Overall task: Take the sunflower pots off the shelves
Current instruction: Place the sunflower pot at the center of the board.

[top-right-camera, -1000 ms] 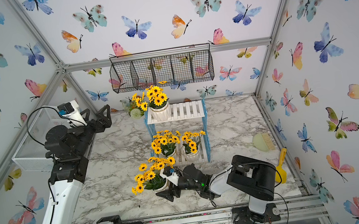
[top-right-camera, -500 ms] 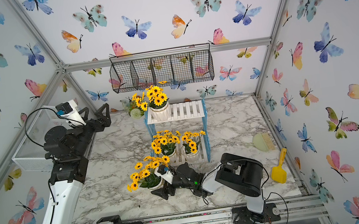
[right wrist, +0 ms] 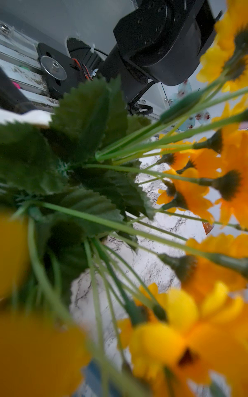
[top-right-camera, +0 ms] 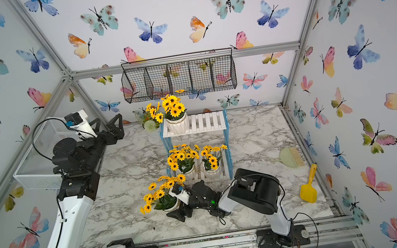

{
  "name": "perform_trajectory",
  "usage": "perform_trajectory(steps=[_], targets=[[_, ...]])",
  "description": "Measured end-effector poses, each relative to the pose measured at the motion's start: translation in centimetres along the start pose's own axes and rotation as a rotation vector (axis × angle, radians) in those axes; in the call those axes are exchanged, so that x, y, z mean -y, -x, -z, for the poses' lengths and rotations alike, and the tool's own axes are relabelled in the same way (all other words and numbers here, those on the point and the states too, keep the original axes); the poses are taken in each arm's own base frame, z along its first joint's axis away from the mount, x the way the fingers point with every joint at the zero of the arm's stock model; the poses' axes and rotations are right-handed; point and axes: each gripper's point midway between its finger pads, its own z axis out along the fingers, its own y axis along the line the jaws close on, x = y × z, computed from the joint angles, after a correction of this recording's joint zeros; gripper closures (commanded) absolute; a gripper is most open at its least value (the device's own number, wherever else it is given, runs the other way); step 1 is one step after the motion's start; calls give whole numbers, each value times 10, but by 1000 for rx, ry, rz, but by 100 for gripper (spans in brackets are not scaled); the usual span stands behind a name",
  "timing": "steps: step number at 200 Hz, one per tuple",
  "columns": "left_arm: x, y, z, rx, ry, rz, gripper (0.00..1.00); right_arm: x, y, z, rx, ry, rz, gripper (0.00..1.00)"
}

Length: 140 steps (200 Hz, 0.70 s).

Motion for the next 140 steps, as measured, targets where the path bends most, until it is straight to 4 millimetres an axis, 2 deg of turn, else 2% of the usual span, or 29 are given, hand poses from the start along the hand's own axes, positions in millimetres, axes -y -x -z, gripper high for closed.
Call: perform_trajectory(steps=[46,94,112,140], targets=[[-5,-18,-7,-32,-1,18,2,3,1,-3,20,17,5,98],[-5,-18,-7,-27,-2,16,2,0,0,-4,23,33,15,98],[-5,-17,-6,-26,-2,12,2,0,0,-4,23,33,15,85],[-3,-14,-3,-17,-5,6,2,0,0,-4,23,33,15,72]])
